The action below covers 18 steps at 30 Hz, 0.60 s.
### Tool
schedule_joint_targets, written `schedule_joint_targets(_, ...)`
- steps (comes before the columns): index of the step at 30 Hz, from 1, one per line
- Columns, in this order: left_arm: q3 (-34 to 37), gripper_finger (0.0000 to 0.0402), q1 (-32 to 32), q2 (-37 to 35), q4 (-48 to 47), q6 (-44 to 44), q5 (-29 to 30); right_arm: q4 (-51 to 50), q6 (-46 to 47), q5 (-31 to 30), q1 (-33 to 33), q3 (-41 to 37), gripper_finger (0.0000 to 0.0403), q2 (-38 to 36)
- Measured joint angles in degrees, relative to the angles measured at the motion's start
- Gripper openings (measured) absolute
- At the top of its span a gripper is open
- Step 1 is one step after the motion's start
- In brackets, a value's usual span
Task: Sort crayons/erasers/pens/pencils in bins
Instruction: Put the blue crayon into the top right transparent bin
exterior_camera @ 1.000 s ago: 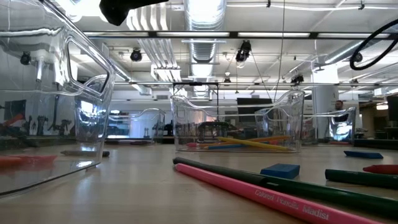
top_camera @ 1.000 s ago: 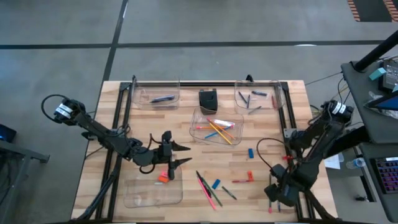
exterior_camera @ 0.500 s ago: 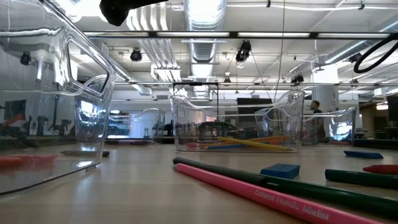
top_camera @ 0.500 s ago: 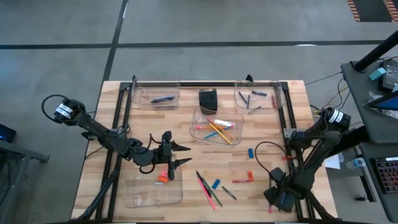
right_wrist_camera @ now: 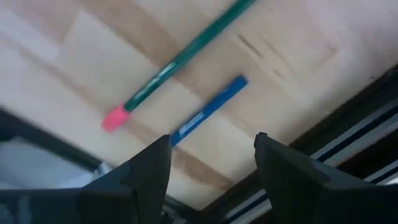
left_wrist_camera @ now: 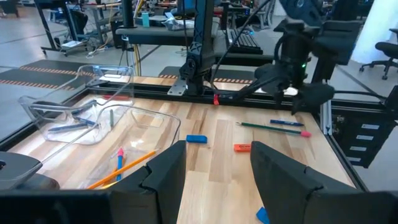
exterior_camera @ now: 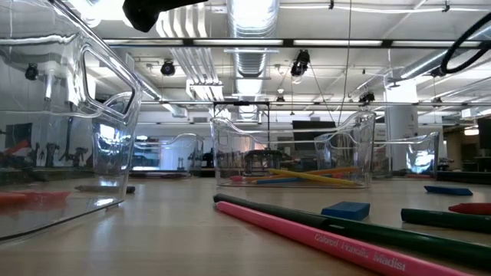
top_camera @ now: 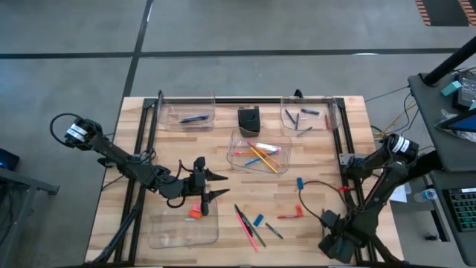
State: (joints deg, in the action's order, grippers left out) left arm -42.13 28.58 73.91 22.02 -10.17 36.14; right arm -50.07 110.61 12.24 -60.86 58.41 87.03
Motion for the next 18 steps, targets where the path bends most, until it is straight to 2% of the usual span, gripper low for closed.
schedule_joint_targets(6,0.00,0.0166,0.00,0.00,0.05,0.00,0.00,-0.89,-5.55,-0.60,0.03,5.51,0.0219,4.05)
schedule_joint_targets(10,0.00,0.0166,0.00,0.00,0.07,0.00,0.00,-1.06,-6.23,1.99,0.08,7.33,0.0219,8.95)
schedule_joint_targets(15,0.00,0.0166,0.00,0.00,0.09,-0.04,0.00,-1.25,-3.17,8.52,0.10,6.41,0.0219,12.61)
schedule_joint_targets(18,0.00,0.0166,0.00,0.00,0.28,-0.07,0.00,1.62,-0.41,8.70,0.11,3.87,0.0219,11.66)
